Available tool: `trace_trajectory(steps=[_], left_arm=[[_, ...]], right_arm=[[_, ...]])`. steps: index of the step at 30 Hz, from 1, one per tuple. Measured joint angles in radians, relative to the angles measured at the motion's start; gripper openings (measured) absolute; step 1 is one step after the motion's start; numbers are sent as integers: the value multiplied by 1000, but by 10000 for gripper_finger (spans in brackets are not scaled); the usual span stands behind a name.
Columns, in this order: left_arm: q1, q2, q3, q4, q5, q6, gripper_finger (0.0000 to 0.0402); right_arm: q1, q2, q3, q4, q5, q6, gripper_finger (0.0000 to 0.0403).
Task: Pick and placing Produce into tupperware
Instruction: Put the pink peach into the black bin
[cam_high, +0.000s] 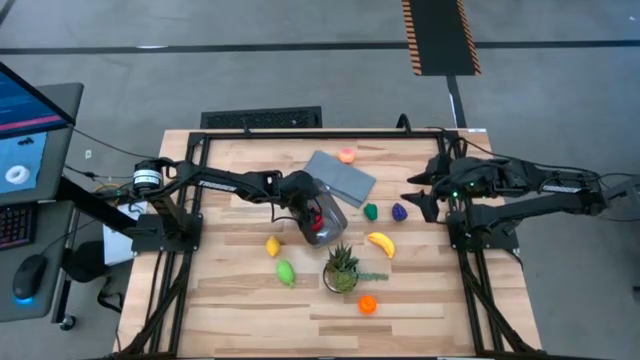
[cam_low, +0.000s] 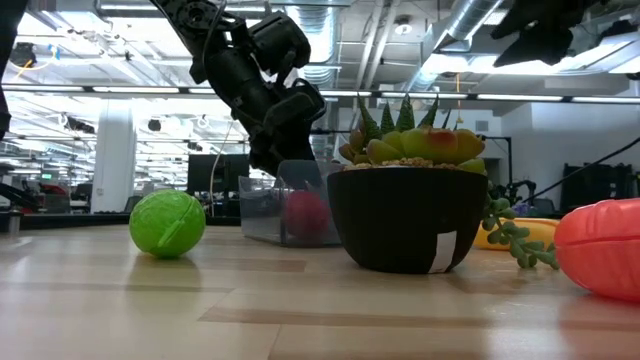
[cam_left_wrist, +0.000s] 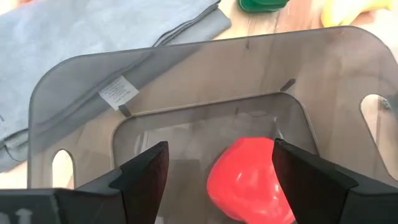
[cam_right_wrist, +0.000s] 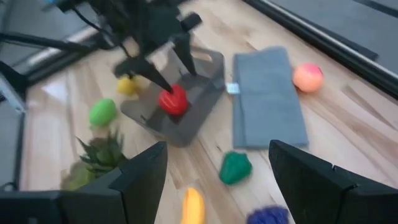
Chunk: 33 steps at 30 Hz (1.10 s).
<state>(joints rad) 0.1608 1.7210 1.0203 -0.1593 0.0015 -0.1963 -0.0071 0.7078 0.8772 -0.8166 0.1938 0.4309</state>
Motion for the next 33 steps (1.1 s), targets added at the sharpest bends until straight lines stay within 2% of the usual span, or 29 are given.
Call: trace_trajectory(steps=[6,10,17,24,29,33], left_arm=[[0,-2,0,0,67,-19,273],[0,-31,-1,-7,75,-24,273],[0,-137,-1,-31,80,18,273],[1,-246,-1,-157,69,59,273],[1,-323,-1,-181,36,70,273],[1,-385,-1,-217,-13,80,273]], right_arm=[[0,0,0,-50,18,17,303],[0,0,0,-51,43,11,303],[-2,0,0,-51,44,-9,303],[-2,0,-4,-108,70,-20,303],[-29,-23,-86,-105,80,-9,303],[-87,-56,-182,-27,80,4,303]])
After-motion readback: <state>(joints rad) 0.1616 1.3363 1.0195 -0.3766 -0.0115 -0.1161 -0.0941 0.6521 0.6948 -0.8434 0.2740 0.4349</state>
